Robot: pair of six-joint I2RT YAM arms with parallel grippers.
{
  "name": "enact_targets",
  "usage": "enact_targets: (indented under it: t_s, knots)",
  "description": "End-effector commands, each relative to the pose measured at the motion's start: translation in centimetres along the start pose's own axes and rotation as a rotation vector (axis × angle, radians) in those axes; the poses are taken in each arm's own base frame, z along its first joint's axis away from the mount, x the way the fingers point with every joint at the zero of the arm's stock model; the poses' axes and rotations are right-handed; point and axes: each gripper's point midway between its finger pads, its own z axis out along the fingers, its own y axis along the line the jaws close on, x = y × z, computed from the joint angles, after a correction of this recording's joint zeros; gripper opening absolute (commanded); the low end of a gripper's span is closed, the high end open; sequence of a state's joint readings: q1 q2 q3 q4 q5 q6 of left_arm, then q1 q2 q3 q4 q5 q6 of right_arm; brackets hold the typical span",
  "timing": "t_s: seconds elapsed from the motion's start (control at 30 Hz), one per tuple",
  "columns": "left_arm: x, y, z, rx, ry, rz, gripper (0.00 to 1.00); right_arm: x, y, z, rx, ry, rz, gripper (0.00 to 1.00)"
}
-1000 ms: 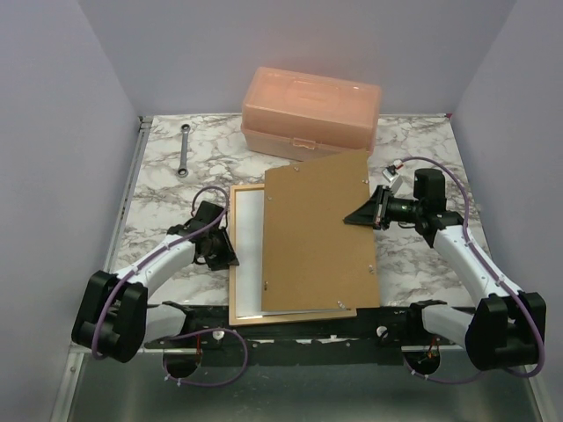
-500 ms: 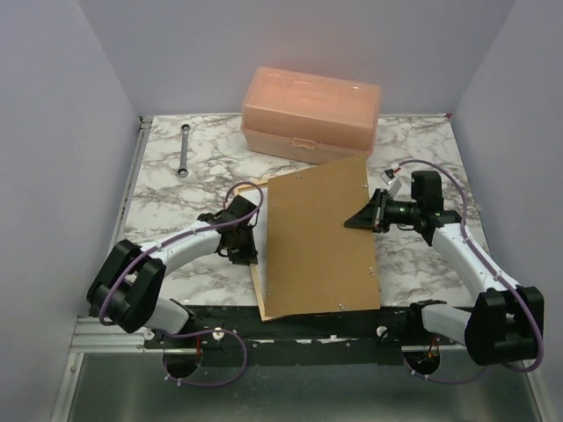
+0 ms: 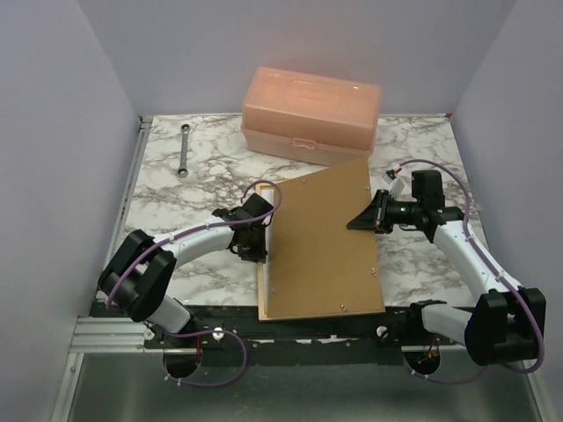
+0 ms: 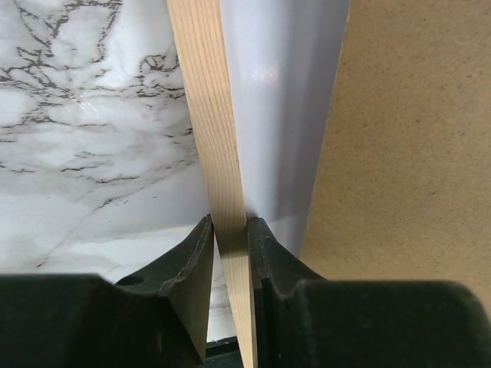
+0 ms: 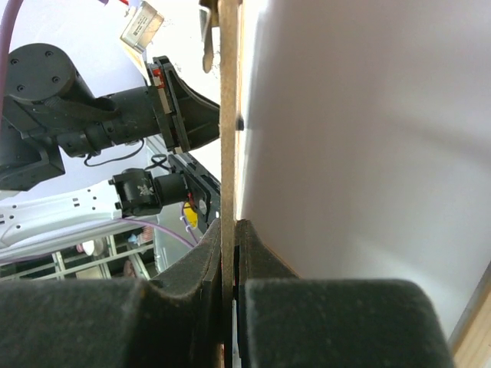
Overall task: Put the photo into the frame
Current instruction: Move the photo frame to the center of the board.
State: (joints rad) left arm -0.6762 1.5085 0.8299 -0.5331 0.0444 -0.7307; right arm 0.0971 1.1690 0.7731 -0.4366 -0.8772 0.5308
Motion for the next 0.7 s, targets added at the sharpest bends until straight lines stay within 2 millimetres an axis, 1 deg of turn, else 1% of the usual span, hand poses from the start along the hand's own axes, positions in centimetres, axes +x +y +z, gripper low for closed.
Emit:
enact_targets:
  t_s: [0.0, 0.1, 0.3, 0.43, 0.6, 0.67]
  knots:
    - [-0.4, -0.6, -0.9, 0.052, -0.038, 0.081, 0.00, -1.0, 0.6, -0.2, 0.000, -0.017, -0.061, 0.01]
    - [-0.4, -0.6, -0.9, 0.054, -0.036, 0.092, 0.00, -1.0, 0.7, -0.2, -0.008, -0.010, -0.061, 0.01]
    - [-0.3, -1.7, -1.2, 0.126, -0.038, 0.145, 0.00, -1.0, 0.8, -0.1, -0.013, 0.001, -0.056, 0.01]
    - [0.1, -1.6, -1.1, 0.136, -0.022, 0.167, 0.00, -0.9, 0.8, 0.0, -0.023, 0.016, -0.045, 0.01]
    - [0.7, -1.1, -1.3, 0.133, -0.017, 0.156, 0.00, -1.2, 1.2, 0.0, -0.029, 0.016, -0.046, 0.01]
    - [0.9, -1.4, -1.4, 0.157, -0.019, 0.163, 0.00, -1.3, 1.3, 0.0, -0.031, 0.015, -0.047, 0.01]
